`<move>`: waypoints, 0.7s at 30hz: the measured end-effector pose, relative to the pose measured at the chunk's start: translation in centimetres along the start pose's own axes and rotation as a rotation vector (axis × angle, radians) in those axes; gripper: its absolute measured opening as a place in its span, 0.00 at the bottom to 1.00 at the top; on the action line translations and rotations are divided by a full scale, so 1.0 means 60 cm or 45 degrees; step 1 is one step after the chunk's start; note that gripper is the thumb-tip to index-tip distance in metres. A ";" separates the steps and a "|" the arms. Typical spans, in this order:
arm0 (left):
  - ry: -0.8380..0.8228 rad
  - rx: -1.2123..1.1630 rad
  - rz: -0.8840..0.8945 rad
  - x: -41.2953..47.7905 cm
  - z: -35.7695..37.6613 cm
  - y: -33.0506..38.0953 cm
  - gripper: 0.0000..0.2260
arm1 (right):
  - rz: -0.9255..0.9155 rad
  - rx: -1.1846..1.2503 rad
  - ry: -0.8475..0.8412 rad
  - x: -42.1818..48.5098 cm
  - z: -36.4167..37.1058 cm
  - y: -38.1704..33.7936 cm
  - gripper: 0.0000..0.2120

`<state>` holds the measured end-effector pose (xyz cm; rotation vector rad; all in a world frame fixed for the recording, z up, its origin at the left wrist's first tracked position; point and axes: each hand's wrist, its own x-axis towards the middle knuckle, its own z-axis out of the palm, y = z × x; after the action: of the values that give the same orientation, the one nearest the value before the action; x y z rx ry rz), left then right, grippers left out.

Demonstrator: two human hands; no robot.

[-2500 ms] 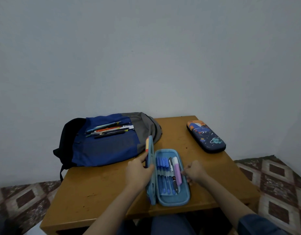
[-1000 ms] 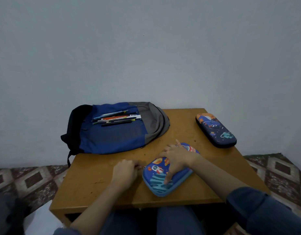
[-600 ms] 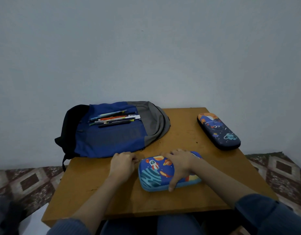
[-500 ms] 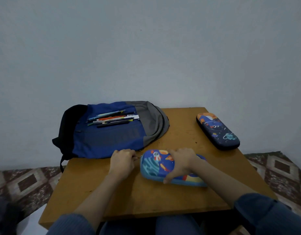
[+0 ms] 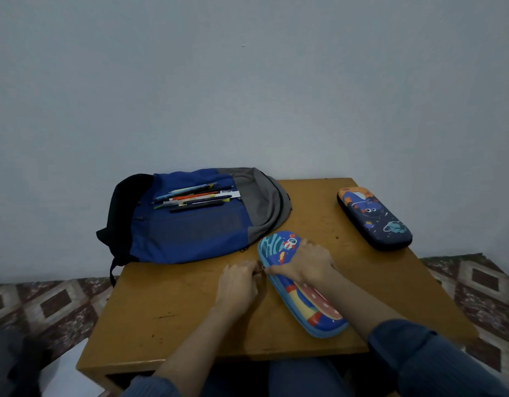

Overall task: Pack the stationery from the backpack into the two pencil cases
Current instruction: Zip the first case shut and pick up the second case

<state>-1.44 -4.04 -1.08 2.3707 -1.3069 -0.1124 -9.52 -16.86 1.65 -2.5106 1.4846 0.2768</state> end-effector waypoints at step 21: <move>-0.153 0.069 -0.071 -0.072 -0.038 -0.055 0.07 | -0.081 0.750 -0.338 0.005 -0.002 0.020 0.23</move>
<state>-0.63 1.79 -0.93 2.4813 -1.3131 -0.2423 -10.44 -17.69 1.57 -1.9603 1.1666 0.1280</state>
